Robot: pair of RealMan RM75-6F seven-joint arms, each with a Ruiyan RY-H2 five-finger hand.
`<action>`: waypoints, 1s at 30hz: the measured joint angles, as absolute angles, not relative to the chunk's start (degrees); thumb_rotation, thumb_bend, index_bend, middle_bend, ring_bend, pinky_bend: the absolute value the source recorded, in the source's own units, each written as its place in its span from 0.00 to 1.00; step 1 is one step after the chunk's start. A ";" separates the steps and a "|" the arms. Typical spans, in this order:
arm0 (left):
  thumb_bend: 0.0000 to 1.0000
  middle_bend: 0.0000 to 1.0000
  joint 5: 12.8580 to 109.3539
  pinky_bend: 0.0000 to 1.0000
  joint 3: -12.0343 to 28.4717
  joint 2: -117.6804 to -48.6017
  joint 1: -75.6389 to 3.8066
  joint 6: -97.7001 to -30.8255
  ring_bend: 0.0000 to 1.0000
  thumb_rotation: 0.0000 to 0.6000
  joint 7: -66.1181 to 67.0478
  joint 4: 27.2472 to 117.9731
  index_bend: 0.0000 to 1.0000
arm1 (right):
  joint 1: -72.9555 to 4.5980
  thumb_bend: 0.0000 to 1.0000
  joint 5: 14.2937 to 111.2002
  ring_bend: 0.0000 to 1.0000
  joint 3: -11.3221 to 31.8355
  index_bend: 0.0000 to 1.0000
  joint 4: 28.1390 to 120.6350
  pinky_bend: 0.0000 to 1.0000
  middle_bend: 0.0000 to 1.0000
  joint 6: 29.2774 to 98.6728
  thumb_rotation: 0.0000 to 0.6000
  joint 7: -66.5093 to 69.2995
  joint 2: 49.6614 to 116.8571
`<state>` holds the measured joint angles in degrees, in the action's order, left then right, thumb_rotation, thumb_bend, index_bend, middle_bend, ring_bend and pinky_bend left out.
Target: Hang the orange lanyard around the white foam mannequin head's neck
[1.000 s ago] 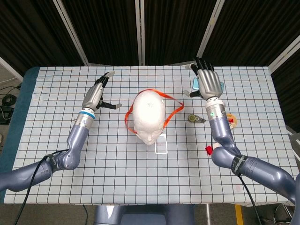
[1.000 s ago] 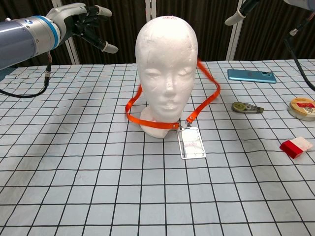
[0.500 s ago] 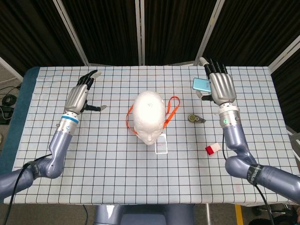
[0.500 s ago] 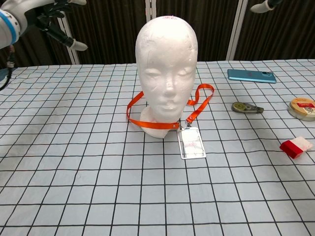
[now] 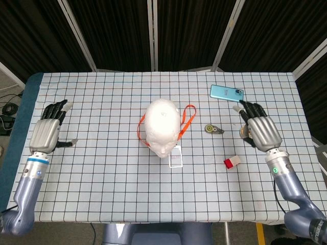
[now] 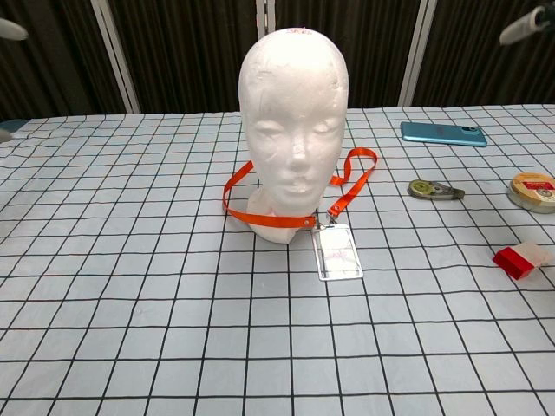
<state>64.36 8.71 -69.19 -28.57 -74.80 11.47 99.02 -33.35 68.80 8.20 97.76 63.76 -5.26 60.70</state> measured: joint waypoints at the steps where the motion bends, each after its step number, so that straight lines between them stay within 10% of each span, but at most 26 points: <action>1: 0.00 0.00 64.76 0.00 7.89 -68.61 -27.18 -76.37 0.00 1.00 12.07 100.22 0.00 | -32.45 0.92 70.93 0.00 6.58 0.18 97.84 0.00 0.04 63.75 1.00 -4.63 60.63; 12: 0.00 0.00 67.71 0.00 2.51 -62.70 -18.63 -82.86 0.00 1.00 16.58 108.68 0.00 | -30.92 1.00 87.43 0.00 -1.24 0.17 94.49 0.09 0.10 60.87 1.00 -0.94 66.97; 30: 0.00 0.00 68.82 0.00 4.32 -63.96 -18.09 -80.52 0.00 1.00 16.18 105.43 0.00 | -38.94 1.00 83.87 0.09 1.83 0.09 87.42 0.14 0.12 48.51 1.00 -10.08 84.58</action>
<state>68.82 4.32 -63.96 -18.09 -80.52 16.18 105.43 -38.94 83.87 1.83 87.42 48.51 -10.08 84.58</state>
